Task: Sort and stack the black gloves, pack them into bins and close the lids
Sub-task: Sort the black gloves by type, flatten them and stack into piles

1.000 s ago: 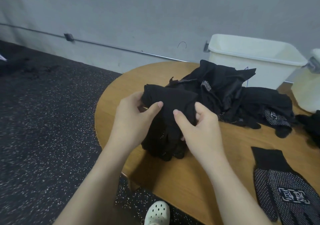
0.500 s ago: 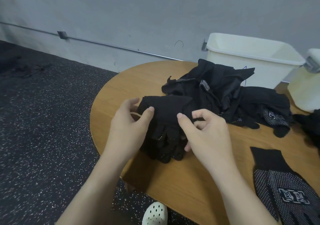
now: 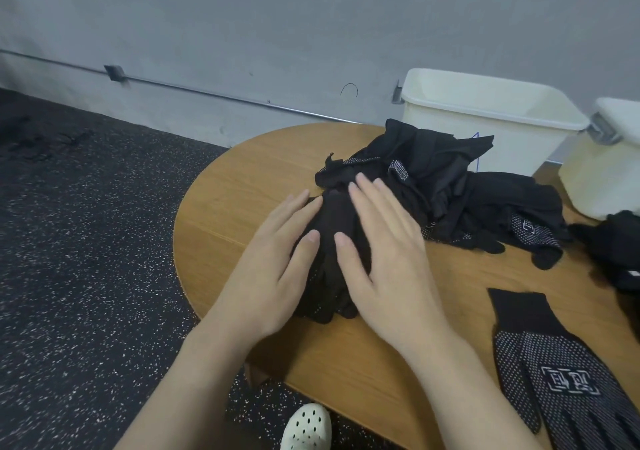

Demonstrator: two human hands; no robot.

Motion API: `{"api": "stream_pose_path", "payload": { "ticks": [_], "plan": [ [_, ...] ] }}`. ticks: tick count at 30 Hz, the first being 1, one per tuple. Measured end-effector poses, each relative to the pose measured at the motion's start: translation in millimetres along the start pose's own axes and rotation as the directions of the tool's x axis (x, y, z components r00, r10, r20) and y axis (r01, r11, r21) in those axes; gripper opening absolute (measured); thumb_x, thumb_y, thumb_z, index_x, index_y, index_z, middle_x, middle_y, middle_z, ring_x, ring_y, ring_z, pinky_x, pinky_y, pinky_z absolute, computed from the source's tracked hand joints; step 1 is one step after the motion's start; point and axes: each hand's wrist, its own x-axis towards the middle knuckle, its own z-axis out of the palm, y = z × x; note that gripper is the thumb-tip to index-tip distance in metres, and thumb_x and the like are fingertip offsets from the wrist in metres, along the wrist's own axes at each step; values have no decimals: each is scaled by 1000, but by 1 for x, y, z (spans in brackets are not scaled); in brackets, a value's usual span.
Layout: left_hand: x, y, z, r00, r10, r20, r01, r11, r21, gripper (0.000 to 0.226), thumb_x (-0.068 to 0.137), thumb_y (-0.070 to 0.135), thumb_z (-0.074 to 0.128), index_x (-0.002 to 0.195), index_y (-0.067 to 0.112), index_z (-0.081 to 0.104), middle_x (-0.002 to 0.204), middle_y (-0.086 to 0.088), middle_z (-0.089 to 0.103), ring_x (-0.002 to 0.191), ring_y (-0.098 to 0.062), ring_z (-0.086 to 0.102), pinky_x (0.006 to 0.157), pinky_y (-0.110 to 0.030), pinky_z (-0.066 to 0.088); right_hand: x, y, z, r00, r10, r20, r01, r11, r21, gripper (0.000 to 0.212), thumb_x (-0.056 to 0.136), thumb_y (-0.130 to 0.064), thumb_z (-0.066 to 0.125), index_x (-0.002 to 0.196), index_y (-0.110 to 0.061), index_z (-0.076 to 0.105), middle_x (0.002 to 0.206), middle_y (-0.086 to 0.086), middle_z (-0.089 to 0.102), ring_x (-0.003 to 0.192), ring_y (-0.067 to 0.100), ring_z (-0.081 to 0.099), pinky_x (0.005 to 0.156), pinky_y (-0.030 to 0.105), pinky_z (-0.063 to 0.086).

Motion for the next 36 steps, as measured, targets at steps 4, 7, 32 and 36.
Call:
{"api": "stream_pose_path", "payload": {
  "ticks": [4,7,32,36],
  "plan": [
    [-3,-4,2,1000,0,12,0,1000,12,55,107,46,31,157,27,40,165,17,30,153,8,14,127,-26,15,-4,3,8,984,6,179,-14,999,43,57,108,-43,21,159,-22,37,167,-13,28,154,-4,9,128,34,11],
    [-4,-8,6,999,-36,-3,36,999,0,57,106,48,29,157,25,41,164,15,32,152,7,18,128,-27,17,-7,4,15,976,72,208,-94,990,101,57,108,-44,20,159,-24,35,166,-14,29,153,-5,12,128,29,13],
    [-19,33,7,988,71,-137,-10,915,402,56,108,47,25,140,21,64,148,-2,59,145,-17,45,130,-47,6,49,55,-45,969,244,30,-246,960,132,53,98,-21,65,148,-22,51,157,-4,41,144,12,39,121,31,30],
    [-16,36,13,985,94,-146,-27,915,403,53,108,45,30,138,20,66,146,-3,61,143,-18,48,130,-44,6,64,75,-38,959,266,92,-268,963,9,59,98,-21,65,153,-21,45,160,-4,40,148,15,35,123,34,25]
  ]
}}
